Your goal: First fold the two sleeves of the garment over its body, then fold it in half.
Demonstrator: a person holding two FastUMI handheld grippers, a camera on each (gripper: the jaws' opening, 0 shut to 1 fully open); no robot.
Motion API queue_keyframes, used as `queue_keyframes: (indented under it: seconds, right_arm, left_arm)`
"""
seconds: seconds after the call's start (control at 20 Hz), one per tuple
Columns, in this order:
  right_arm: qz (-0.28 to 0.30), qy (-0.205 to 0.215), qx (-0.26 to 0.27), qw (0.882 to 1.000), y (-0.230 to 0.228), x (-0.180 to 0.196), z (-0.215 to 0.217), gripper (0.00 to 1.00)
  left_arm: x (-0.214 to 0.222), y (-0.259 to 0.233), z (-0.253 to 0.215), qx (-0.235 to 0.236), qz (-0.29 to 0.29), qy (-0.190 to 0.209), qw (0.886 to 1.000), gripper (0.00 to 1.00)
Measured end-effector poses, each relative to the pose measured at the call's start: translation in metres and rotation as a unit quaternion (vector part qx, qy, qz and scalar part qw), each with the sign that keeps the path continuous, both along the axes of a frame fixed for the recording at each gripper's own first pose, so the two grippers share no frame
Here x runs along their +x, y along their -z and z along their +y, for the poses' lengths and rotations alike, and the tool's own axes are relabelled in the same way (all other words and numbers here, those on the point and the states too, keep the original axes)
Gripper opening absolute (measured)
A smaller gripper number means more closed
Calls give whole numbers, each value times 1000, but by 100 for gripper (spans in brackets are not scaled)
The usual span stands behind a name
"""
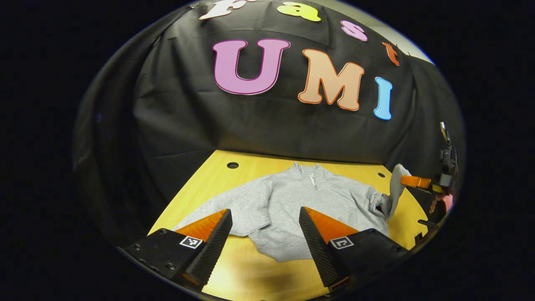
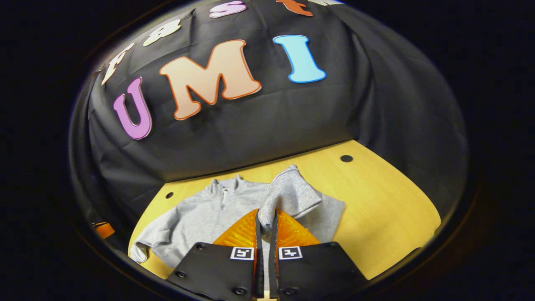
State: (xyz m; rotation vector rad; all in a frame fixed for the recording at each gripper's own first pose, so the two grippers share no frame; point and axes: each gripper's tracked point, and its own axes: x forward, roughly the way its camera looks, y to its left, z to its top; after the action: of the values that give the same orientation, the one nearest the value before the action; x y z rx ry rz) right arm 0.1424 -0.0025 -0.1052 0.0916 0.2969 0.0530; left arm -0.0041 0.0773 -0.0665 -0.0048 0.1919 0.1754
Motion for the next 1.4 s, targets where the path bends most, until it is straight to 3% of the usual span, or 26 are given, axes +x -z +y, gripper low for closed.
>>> queue_keyframes:
  seconds: [0.4,0.8,1.1,1.4]
  right_arm:
    - [-12,-100,14,995,-11,22,116,7]
    - [15,-209,39,977,26,29,235,7]
    - [41,-241,13,970,78,47,300,8]
    - [80,-234,-13,969,132,63,316,14]
  left_arm:
    - [-8,3,25,-8,3,-20,1000,94]
    - [-17,10,53,-13,7,-42,999,94]
    - [-35,27,85,-21,15,-64,998,94]
    - [-43,54,123,-40,23,-100,994,94]
